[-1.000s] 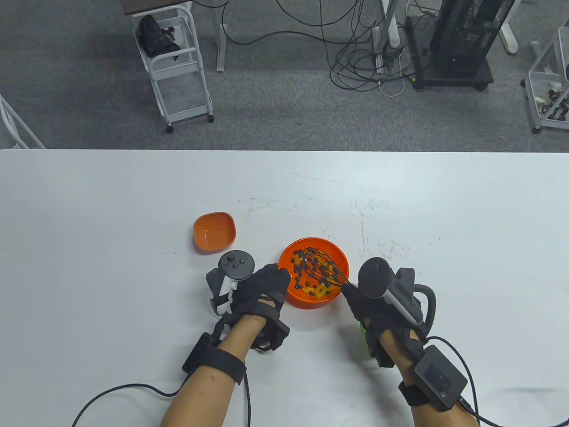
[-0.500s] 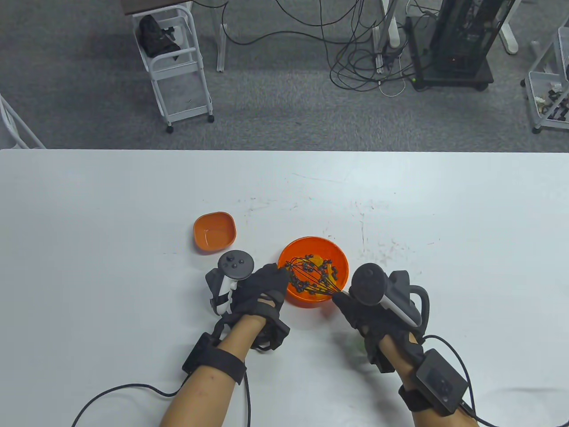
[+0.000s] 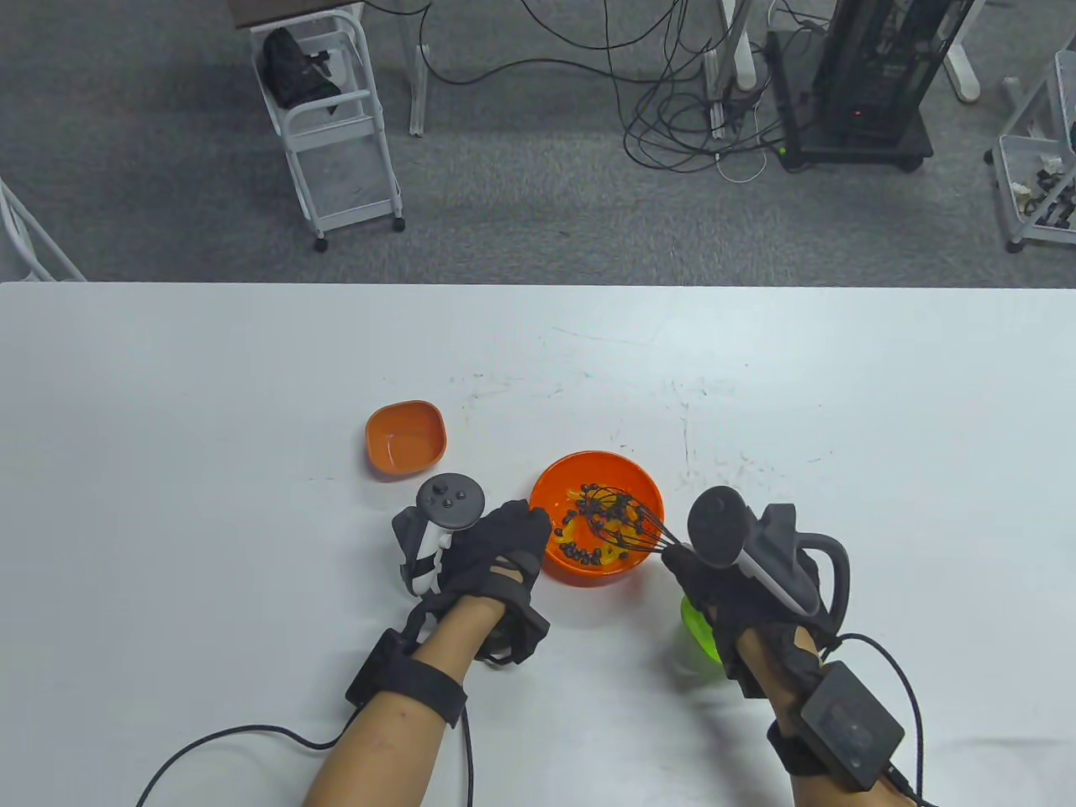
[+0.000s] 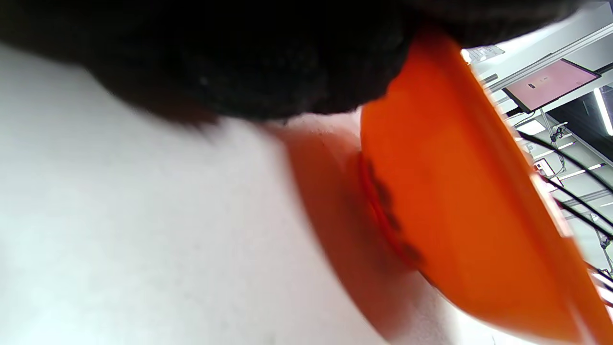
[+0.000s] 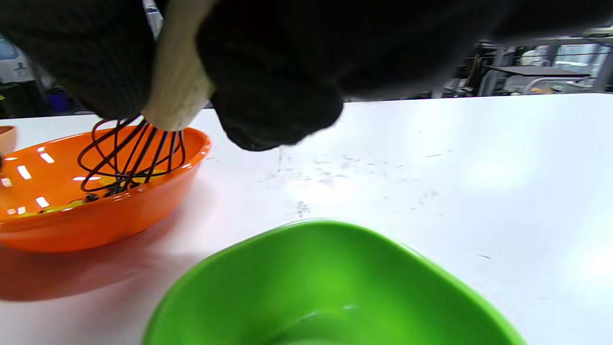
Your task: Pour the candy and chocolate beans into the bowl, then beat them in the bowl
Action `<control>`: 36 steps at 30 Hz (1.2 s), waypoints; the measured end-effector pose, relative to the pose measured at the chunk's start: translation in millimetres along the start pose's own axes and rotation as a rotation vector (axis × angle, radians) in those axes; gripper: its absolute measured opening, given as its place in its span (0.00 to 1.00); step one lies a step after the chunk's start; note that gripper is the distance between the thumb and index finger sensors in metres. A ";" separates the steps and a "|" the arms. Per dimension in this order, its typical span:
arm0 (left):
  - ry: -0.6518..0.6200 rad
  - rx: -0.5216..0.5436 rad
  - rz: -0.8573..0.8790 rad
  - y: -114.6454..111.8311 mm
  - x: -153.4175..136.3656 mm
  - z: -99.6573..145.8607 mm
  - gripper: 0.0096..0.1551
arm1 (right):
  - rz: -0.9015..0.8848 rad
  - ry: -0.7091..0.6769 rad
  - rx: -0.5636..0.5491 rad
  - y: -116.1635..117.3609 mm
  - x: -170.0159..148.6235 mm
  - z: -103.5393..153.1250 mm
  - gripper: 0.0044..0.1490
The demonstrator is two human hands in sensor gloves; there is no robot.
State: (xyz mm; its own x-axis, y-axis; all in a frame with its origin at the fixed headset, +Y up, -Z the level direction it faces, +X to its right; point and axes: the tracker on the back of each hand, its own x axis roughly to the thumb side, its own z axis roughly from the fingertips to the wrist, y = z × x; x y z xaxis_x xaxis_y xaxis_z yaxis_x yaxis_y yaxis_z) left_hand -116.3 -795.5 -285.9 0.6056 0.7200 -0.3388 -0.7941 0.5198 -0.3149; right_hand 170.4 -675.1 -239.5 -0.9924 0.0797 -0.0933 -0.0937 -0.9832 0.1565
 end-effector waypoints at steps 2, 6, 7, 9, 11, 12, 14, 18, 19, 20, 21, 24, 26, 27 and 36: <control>0.000 -0.002 0.001 0.1 -0.3 -0.4 0.25 | -0.019 0.002 0.004 6.5 -0.6 -3.8 0.39; 0.004 -0.005 0.009 0.5 -0.8 -0.6 0.25 | -0.116 -0.035 0.028 24.0 7.8 -11.1 0.40; 0.004 -0.004 0.007 0.5 -0.7 -0.4 0.25 | -0.128 -0.051 0.054 27.4 11.0 -12.5 0.40; 0.013 0.001 0.024 1.9 -2.3 -0.8 0.25 | -0.152 -0.080 0.072 30.9 17.3 -11.9 0.40; 0.017 -0.004 0.039 2.6 -3.3 -1.2 0.25 | -0.136 -0.115 0.090 28.2 19.5 -9.6 0.40; 0.019 0.001 0.038 2.8 -3.4 -1.2 0.25 | -0.144 -0.129 0.102 26.2 19.2 -7.5 0.40; 0.027 0.010 0.042 2.6 -3.7 -0.7 0.25 | -0.123 -0.153 0.119 21.6 17.5 -4.4 0.39; 0.017 0.007 0.031 1.3 -1.6 -0.4 0.25 | -0.059 -0.143 0.078 7.4 11.2 3.6 0.39; 0.014 0.011 0.020 0.9 -1.0 0.0 0.25 | -0.030 -0.131 0.051 5.7 11.9 4.7 0.38; 0.015 0.010 0.022 0.9 -1.0 0.0 0.25 | -0.019 -0.124 0.041 5.8 12.8 5.7 0.39; 0.017 0.003 0.029 1.3 -1.6 -0.4 0.25 | -0.025 -0.126 0.040 6.8 13.4 5.9 0.39; 0.018 0.001 0.040 2.0 -2.4 -0.6 0.25 | -0.051 -0.119 0.034 10.6 10.5 5.5 0.39; 0.021 0.003 0.039 1.8 -2.1 -0.4 0.25 | -0.092 -0.126 0.037 10.5 6.0 6.8 0.39; 0.021 0.003 0.039 1.8 -2.0 -0.4 0.25 | -0.105 -0.127 0.032 9.7 4.4 7.6 0.39; 0.020 0.002 0.041 1.8 -2.0 -0.5 0.25 | -0.139 -0.125 -0.016 -5.5 -10.3 18.8 0.39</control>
State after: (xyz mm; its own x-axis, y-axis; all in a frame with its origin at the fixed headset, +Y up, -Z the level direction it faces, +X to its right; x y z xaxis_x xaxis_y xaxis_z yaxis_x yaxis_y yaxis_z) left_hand -118.9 -796.2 -286.3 0.5737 0.7312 -0.3691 -0.8182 0.4913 -0.2985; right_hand 179.6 -667.4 -221.0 -0.9724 0.2333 0.0098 -0.2299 -0.9638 0.1348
